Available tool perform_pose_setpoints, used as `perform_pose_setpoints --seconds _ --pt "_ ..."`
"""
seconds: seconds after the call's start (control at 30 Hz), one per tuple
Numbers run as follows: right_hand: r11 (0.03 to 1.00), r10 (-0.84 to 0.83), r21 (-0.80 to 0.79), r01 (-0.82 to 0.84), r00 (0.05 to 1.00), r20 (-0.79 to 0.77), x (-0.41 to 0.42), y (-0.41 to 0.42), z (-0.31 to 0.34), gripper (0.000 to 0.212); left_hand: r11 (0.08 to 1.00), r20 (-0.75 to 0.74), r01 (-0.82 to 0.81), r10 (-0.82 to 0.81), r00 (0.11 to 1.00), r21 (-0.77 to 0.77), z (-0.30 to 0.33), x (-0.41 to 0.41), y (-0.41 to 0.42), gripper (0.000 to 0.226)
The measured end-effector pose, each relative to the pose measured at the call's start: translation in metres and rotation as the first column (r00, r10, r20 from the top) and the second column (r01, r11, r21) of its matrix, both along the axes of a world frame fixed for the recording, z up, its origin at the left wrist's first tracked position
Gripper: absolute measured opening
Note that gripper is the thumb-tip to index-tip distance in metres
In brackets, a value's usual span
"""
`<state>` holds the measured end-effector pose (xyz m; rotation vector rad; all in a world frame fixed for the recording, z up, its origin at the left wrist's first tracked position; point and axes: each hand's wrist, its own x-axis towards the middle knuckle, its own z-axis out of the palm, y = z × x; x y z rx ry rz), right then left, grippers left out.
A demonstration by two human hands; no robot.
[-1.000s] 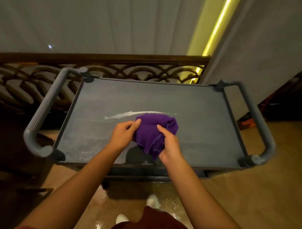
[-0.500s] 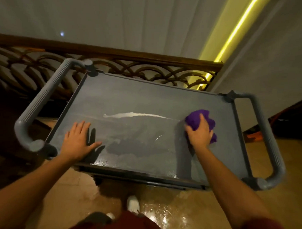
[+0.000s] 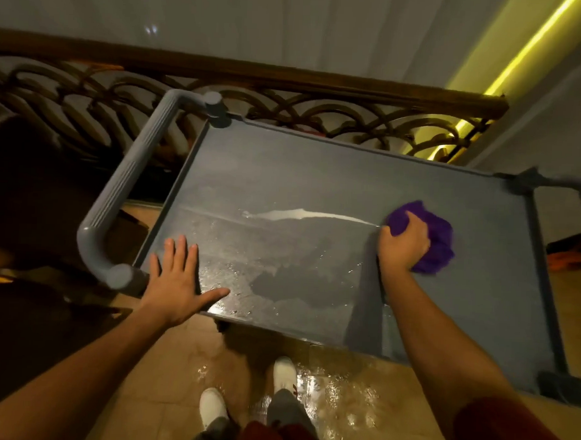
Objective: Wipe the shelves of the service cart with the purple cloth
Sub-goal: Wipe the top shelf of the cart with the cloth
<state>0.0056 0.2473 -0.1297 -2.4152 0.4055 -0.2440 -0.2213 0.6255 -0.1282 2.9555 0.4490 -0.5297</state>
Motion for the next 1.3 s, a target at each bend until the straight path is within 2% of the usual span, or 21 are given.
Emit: perform_pose_setpoints --seconds 0.07,0.17,0.23,0.3,0.4,0.47,0.53,0.6,0.73,0.87,0.97,1.1,1.17,1.23,1.3 --pt "0.978 0.178 0.092 -0.186 0.980 0.086 -0.010 0.062 0.000 0.048 1.000 0.001 0.011 -0.011 1.000 0.009 -0.001 0.000 -0.002 0.126" --pt "0.900 0.428 0.095 -0.425 0.904 -0.007 -0.038 0.142 0.001 0.053 1.000 -0.008 0.016 -0.016 1.000 0.011 0.001 -0.002 0.001 0.127" --pt "0.856 0.512 0.119 -0.504 0.857 -0.053 -0.040 0.148 0.004 0.054 1.000 -0.015 0.019 -0.019 1.000 0.006 0.004 -0.001 0.002 0.128" --pt "0.887 0.457 0.089 -0.453 0.889 -0.034 -0.026 0.119 0.015 0.053 1.000 -0.033 0.018 -0.018 0.999 -0.009 0.007 0.001 0.004 0.130" --pt "0.967 0.253 -0.031 -0.252 0.967 0.028 0.002 0.062 0.023 0.051 1.000 -0.024 0.009 -0.010 1.000 -0.030 0.007 -0.002 0.002 0.132" --pt "0.980 0.200 -0.012 -0.200 0.980 -0.022 0.012 0.044 0.020 0.054 0.999 -0.018 0.012 -0.012 1.000 -0.046 0.005 -0.007 0.000 0.132" --pt "0.972 0.230 -0.013 -0.234 0.965 -0.122 0.010 0.052 0.009 0.063 0.997 -0.039 0.009 -0.012 0.999 -0.070 0.003 -0.009 0.002 0.132" --pt "0.964 0.261 -0.025 -0.266 0.957 -0.123 0.004 0.079 -0.001 0.061 0.997 -0.050 0.011 -0.014 0.999 -0.078 0.003 -0.008 0.003 0.131" --pt "0.933 0.327 0.180 -0.312 0.943 -0.059 -0.015 0.160 0.003 0.055 0.998 -0.063 0.019 -0.022 0.998 -0.054 0.005 -0.008 0.002 0.130" --pt "0.836 0.528 0.205 -0.510 0.848 -0.042 -0.054 0.237 0.010 0.058 0.998 -0.074 -0.012 0.008 0.997 -0.054 0.008 -0.006 -0.001 0.128" --pt "0.759 0.636 0.234 -0.608 0.768 -0.067 -0.057 0.249 0.014 0.058 0.995 -0.063 -0.026 0.020 0.998 -0.100 0.014 -0.007 0.000 0.125" --pt "0.825 0.526 0.250 -0.507 0.851 -0.010 -0.009 0.205 0.028 0.057 0.978 0.063 -0.108 0.121 0.991 -0.178 0.020 -0.029 -0.003 0.116" --pt "0.883 0.429 0.225 -0.413 0.903 -0.026 0.012 0.187 0.025 0.053 0.968 0.058 -0.112 0.128 0.990 -0.225 0.018 -0.040 -0.006 0.113" --pt "0.898 0.415 0.190 -0.396 0.907 -0.071 0.010 0.198 0.016 0.049 0.977 0.022 -0.087 0.093 0.995 -0.196 0.016 -0.042 -0.008 0.116" --pt "0.844 0.516 0.207 -0.494 0.855 -0.063 -0.015 0.236 0.008 0.047 0.981 -0.010 -0.090 0.090 0.996 -0.169 0.013 -0.040 -0.006 0.121"
